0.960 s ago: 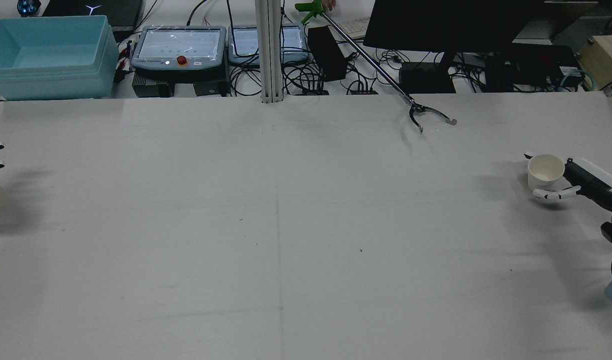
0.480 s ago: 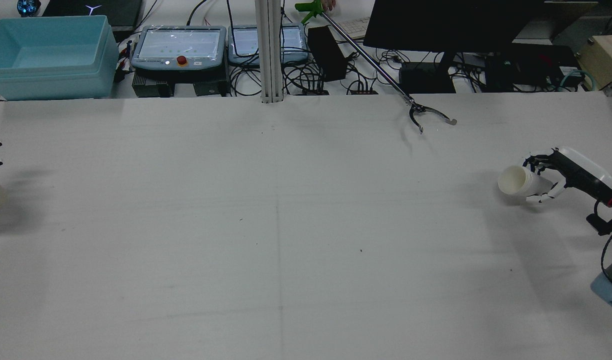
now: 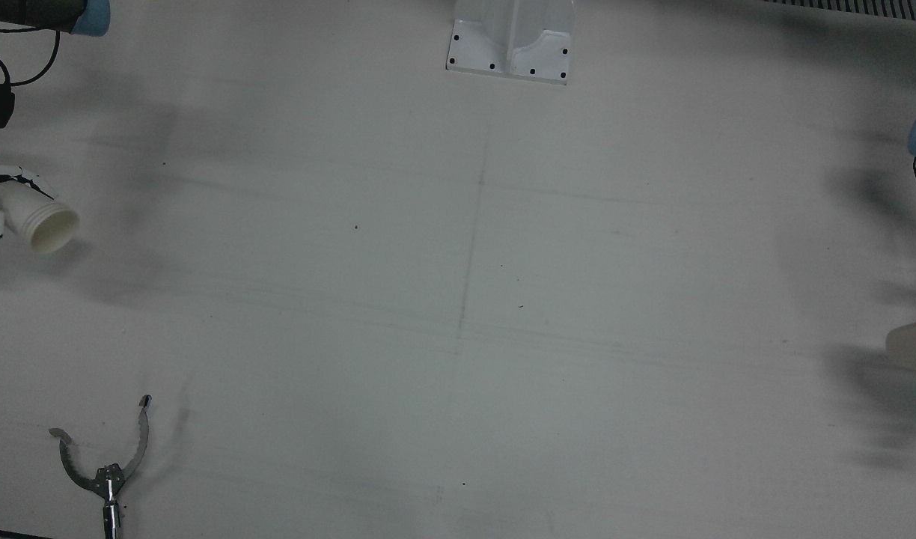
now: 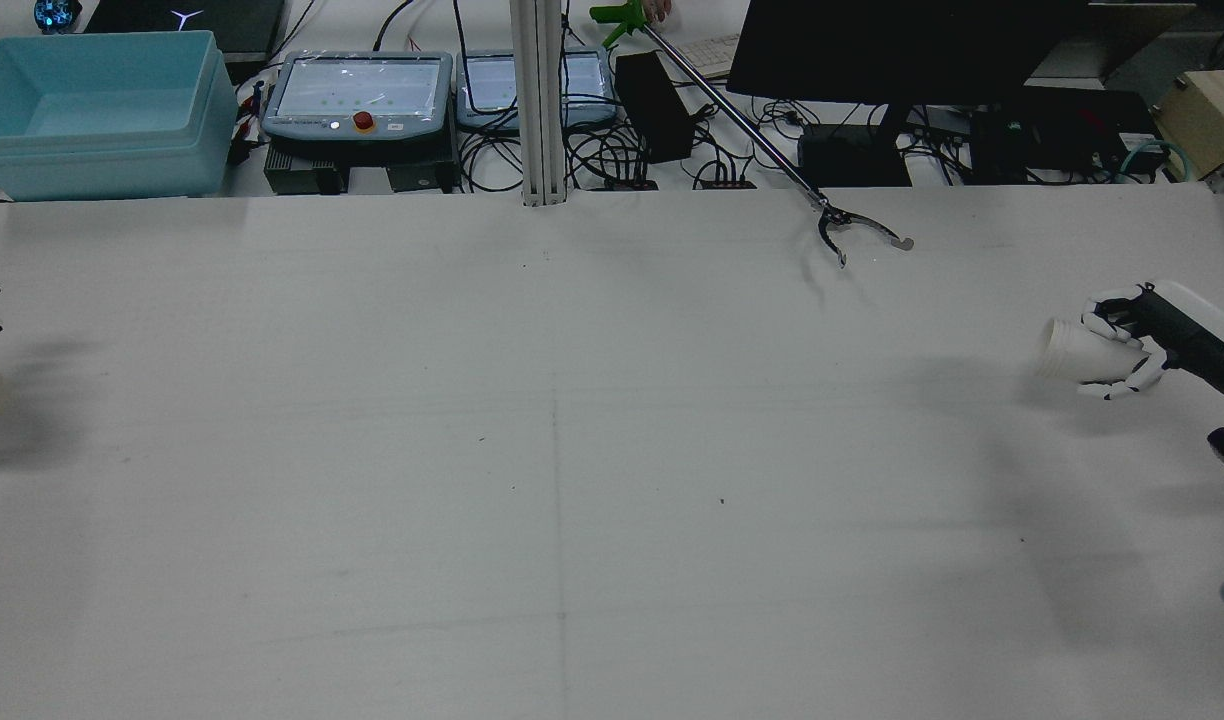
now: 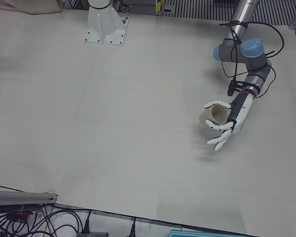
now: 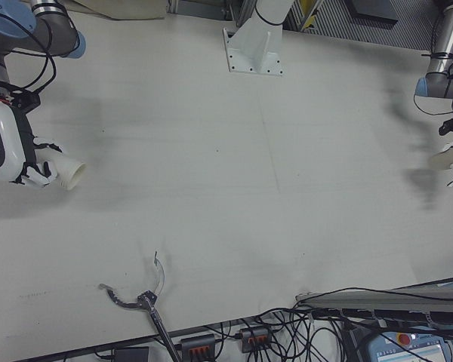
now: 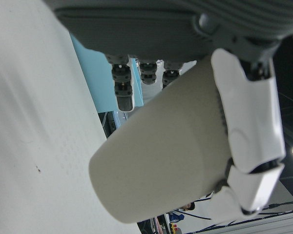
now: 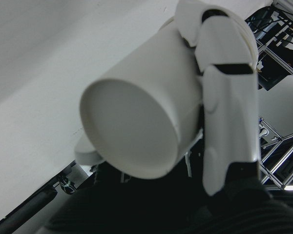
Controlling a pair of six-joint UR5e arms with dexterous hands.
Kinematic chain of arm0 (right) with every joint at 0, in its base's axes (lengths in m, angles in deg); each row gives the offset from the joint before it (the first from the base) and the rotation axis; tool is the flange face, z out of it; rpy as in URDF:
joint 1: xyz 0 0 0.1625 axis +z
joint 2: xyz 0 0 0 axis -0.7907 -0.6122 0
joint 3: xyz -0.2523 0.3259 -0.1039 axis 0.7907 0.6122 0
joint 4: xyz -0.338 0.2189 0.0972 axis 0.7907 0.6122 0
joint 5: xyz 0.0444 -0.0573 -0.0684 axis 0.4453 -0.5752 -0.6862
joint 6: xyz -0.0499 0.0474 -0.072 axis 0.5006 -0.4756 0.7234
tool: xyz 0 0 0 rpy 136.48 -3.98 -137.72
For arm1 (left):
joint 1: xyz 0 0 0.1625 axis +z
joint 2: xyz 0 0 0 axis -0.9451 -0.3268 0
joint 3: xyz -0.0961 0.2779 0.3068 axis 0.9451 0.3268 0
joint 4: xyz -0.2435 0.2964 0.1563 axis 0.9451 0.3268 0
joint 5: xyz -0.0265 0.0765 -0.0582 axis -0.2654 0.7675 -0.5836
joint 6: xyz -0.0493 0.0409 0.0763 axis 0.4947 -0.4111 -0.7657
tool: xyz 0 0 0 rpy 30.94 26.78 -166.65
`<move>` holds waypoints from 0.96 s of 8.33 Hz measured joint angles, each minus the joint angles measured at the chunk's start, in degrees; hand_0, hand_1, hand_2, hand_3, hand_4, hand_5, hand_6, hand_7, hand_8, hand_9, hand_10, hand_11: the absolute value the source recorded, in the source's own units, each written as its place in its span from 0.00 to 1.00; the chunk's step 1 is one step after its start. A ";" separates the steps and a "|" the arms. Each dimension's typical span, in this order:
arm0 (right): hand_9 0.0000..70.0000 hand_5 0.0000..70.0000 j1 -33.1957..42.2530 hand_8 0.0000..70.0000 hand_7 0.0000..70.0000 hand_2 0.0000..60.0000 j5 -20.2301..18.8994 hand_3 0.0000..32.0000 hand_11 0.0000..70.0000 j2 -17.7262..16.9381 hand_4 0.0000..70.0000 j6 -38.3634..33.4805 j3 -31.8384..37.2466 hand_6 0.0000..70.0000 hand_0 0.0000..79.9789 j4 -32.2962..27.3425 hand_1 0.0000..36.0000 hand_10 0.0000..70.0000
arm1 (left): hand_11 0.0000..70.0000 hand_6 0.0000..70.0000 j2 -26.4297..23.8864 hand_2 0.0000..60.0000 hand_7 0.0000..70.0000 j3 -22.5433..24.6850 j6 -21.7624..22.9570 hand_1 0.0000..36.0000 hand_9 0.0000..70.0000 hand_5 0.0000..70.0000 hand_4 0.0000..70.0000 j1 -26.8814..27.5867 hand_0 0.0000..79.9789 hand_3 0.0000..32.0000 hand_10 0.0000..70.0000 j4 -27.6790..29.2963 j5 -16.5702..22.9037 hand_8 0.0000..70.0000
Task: Pour water
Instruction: 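Raise the right-hand cup high while moving the left-hand cup toward center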
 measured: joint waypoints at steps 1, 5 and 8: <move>1.00 1.00 0.67 1.00 1.00 1.00 0.05 0.00 1.00 -1.01 0.47 -0.72 -2.49 1.00 1.00 0.07 1.00 1.00 | 0.33 0.24 0.01 1.00 0.29 0.01 0.06 0.79 0.14 1.00 1.00 0.00 0.68 0.00 0.22 -0.01 0.03 0.09; 1.00 0.98 4.31 1.00 1.00 1.00 -0.02 0.00 1.00 -1.69 0.51 -1.55 -16.06 1.00 1.00 5.87 1.00 1.00 | 0.33 0.25 0.28 1.00 0.29 3.04 1.52 0.80 0.14 1.00 1.00 -0.13 0.67 0.00 0.22 -2.48 0.20 0.09; 1.00 0.87 6.32 1.00 1.00 1.00 4.33 0.00 1.00 0.60 0.37 -1.04 -25.40 1.00 1.00 6.55 1.00 1.00 | 0.34 0.27 0.20 1.00 0.31 9.00 1.57 0.78 0.15 1.00 1.00 0.08 0.68 0.00 0.23 -6.30 0.82 0.10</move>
